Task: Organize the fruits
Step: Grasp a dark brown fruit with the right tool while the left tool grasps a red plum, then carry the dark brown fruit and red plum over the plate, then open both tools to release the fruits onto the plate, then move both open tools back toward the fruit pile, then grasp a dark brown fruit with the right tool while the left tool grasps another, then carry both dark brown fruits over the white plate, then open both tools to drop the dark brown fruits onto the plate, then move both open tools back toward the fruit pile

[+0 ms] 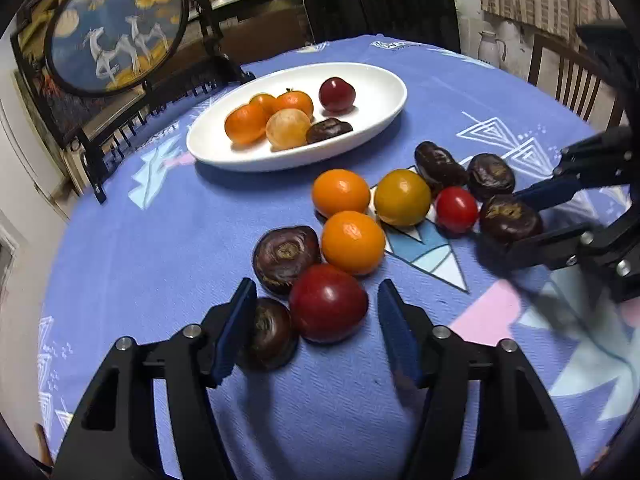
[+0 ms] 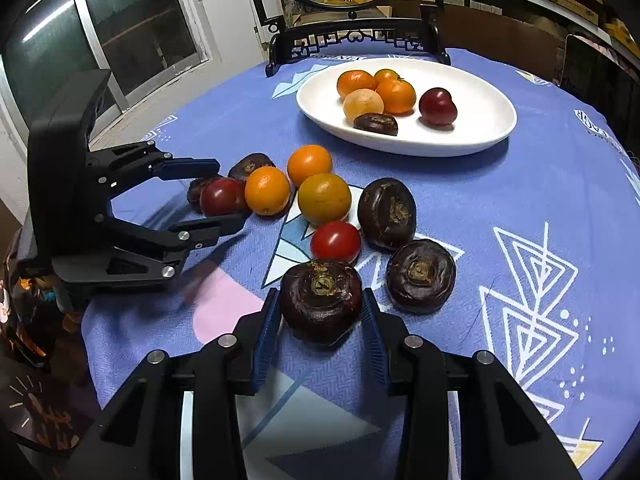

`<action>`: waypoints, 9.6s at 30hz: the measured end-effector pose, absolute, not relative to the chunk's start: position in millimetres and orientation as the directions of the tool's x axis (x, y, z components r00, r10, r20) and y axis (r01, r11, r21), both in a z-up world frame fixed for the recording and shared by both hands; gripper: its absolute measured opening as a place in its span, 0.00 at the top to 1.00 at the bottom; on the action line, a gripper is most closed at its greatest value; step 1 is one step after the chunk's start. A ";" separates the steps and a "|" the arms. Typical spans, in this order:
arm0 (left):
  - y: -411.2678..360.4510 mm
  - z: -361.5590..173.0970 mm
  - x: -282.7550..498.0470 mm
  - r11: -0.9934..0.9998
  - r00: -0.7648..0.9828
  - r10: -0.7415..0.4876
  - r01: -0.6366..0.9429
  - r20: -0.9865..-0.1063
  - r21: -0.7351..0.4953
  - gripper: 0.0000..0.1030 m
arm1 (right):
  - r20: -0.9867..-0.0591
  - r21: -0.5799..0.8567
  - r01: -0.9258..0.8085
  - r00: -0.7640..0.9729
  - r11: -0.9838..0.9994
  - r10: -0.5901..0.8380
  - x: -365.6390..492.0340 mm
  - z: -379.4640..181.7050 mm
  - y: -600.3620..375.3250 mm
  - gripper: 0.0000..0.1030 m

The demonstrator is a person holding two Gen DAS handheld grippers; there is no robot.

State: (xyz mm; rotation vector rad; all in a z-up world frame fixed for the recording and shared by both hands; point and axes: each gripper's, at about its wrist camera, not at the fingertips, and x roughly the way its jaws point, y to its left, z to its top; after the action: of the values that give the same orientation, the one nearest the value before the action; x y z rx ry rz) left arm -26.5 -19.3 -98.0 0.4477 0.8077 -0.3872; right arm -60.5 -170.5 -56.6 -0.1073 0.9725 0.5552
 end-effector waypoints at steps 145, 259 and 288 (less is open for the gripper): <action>32.1 -85.4 -16.2 0.919 0.648 -0.117 0.357 -0.753 0.164 0.12 | -0.816 0.027 -0.455 0.505 0.890 0.283 -39.1 -59.6 -200.9 0.62; -42.1 -25.9 147.5 0.983 0.819 -0.064 0.151 -0.570 0.106 0.39 | -0.568 0.121 -0.318 0.755 0.940 0.328 114.4 17.0 -194.3 0.45; 31.0 -14.8 45.2 0.977 0.800 -0.175 0.212 -0.574 -0.003 0.14 | -0.722 0.180 -0.452 0.543 0.874 0.429 -22.2 -13.1 -197.3 0.42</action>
State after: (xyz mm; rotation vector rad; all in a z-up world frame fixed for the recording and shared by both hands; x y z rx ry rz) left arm 45.2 31.0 -14.8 0.0625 0.6091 -0.2076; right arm -22.2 -197.3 -13.1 -0.0291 0.8488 0.5227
